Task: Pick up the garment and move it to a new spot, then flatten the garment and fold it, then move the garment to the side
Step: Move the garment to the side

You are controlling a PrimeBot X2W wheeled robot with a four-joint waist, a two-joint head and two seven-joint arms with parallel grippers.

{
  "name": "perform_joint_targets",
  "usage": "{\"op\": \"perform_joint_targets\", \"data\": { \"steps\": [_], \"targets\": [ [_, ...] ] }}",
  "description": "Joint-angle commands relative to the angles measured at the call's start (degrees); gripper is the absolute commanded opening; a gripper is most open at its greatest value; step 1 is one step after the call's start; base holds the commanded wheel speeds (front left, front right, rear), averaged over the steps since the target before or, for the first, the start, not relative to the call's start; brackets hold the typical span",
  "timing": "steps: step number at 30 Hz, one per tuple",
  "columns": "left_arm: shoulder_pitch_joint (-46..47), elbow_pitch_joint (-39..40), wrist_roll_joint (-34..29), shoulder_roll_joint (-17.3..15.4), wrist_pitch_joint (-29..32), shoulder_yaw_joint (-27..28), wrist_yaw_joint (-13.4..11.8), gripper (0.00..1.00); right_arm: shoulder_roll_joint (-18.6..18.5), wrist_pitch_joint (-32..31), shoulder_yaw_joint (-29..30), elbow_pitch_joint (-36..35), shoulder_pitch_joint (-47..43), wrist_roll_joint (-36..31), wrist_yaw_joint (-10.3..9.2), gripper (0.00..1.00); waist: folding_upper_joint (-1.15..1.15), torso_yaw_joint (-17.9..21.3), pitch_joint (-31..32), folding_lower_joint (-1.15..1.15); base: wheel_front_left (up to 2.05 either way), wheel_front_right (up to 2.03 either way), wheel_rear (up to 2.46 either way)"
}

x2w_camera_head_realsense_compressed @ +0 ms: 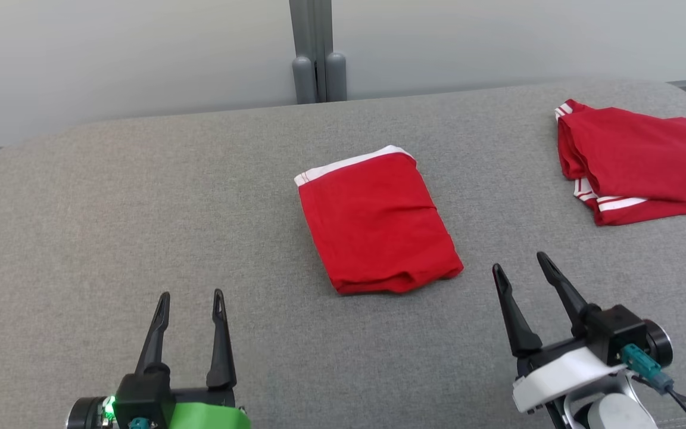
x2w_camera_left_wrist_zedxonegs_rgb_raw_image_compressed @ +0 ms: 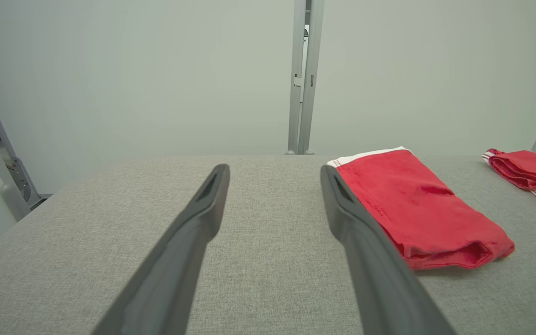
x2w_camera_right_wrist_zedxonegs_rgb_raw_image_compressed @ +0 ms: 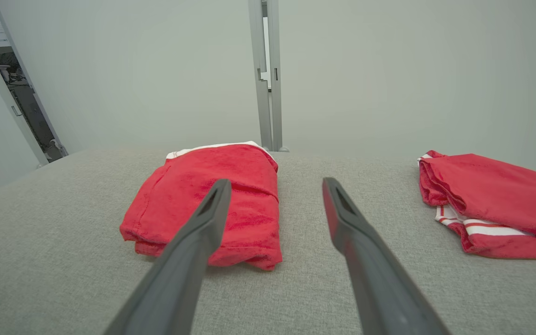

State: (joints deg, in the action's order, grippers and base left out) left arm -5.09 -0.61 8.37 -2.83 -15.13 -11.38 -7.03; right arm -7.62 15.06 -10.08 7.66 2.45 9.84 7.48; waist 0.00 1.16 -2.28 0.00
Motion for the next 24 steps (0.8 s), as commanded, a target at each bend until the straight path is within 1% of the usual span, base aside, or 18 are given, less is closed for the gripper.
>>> {"op": "perform_joint_targets", "data": {
  "steps": [1, 5, 14, 24],
  "targets": [
    [-1.3, 0.1, -0.3, -0.2, 0.0, 0.4, 0.2, 1.00, 0.2, 0.1, 0.3, -0.2, -1.4, -0.7, 0.01, 1.00, 0.00, 0.3, 0.7, 0.00, 0.00, 0.00, 0.00],
    [-2.6, 0.0, -0.5, -0.2, 0.0, 1.4, -0.2, 1.00, 0.7, 0.1, 1.6, -0.9, -3.2, -1.7, 0.00, 1.00, 0.00, 0.2, 1.2, 0.00, 0.00, 0.00, 0.00],
    [-4.0, -0.7, -1.2, -0.2, 0.0, 2.8, 0.8, 1.00, 1.0, 0.1, 2.2, -1.0, -4.5, -2.5, 0.00, 1.00, 0.00, -0.1, 1.8, 0.00, 0.00, 0.00, 0.00],
    [-4.1, -1.3, -1.6, -0.2, 0.0, 2.9, 1.2, 1.00, 1.0, 0.1, 2.2, -1.1, -4.5, -3.0, 0.00, 1.00, 0.00, -0.6, 1.9, 0.00, 0.00, 0.00, 0.00]
  ]
}}
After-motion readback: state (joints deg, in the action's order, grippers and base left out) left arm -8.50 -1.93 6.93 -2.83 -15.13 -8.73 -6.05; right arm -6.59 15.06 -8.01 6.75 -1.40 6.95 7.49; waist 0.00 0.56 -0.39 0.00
